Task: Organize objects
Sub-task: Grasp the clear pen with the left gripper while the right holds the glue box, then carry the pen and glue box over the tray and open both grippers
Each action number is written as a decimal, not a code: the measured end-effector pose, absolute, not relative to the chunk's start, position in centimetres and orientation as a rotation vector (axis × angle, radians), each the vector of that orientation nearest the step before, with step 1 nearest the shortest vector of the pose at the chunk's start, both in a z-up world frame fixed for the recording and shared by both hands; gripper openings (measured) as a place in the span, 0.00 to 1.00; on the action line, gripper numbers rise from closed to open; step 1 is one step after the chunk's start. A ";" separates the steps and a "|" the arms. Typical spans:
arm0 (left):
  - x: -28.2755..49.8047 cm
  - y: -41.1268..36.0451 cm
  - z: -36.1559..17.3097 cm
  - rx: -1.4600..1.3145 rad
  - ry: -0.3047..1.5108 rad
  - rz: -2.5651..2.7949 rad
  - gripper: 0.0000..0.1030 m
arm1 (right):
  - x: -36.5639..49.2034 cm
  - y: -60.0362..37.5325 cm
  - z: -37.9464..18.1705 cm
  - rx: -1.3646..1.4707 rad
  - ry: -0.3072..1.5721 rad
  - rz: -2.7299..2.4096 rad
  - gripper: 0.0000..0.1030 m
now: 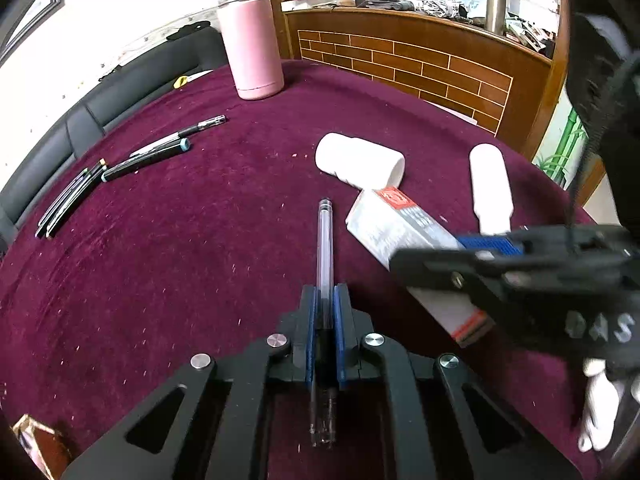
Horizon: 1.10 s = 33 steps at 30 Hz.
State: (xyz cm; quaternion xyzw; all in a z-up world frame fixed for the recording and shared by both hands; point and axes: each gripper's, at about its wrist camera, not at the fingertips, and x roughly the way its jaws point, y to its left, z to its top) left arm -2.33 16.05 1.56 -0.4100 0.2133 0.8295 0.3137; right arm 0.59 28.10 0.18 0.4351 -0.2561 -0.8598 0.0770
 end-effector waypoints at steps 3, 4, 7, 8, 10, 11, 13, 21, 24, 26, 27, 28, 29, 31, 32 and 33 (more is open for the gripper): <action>-1.6 14.9 2.5 -1.061 0.557 2.222 0.06 | 0.8 27.9 0.2 1.299 -0.747 -2.588 0.25; -1.5 14.4 2.8 -1.058 0.543 2.232 0.06 | 0.9 27.8 0.2 1.299 -0.737 -2.593 0.25; -0.5 13.0 3.8 -1.044 0.518 2.262 0.06 | 1.0 27.4 0.4 1.298 -0.687 -2.618 0.25; -0.1 12.6 4.0 -1.037 0.519 2.273 0.06 | 1.0 27.3 0.4 1.297 -0.676 -2.625 0.25; 0.5 11.8 4.4 -1.032 0.510 2.283 0.06 | 1.1 27.0 0.4 1.296 -0.651 -2.641 0.24; 0.9 11.3 4.6 -1.029 0.505 2.291 0.06 | 1.1 26.9 0.4 1.295 -0.642 -2.648 0.24; 1.5 10.3 4.9 -1.023 0.490 2.302 0.06 | 1.1 26.7 0.5 1.294 -0.625 -2.664 0.24; 4.4 6.4 6.0 -1.004 0.428 2.340 0.06 | 1.6 26.0 0.9 1.317 -0.622 -2.687 0.25; 5.3 5.4 6.3 -0.996 0.421 2.353 0.06 | 2.6 25.4 1.3 1.311 -0.635 -2.674 0.25; 5.7 4.8 6.5 -0.992 0.411 2.357 0.06 | 3.1 24.6 1.5 1.313 -0.626 -2.662 0.25; 5.9 4.5 6.6 -0.989 0.404 2.358 0.06 | 3.5 24.1 1.7 1.315 -0.620 -2.652 0.25; 6.0 4.3 6.7 -0.987 0.398 2.359 0.06 | 3.8 23.8 1.8 1.315 -0.613 -2.643 0.25; 6.1 4.1 6.8 -0.984 0.392 2.360 0.06 | 4.2 23.3 2.1 1.313 -0.602 -2.635 0.25; 6.6 3.7 6.9 -0.977 0.382 2.363 0.06 | 4.9 22.3 2.6 1.304 -0.576 -2.627 0.25; 6.8 3.5 7.0 -0.971 0.376 2.366 0.06 | 5.2 21.8 2.9 1.299 -0.564 -2.622 0.25; 7.0 3.2 7.1 -0.967 0.371 2.370 0.06 | 5.5 21.3 3.1 1.294 -0.550 -2.617 0.25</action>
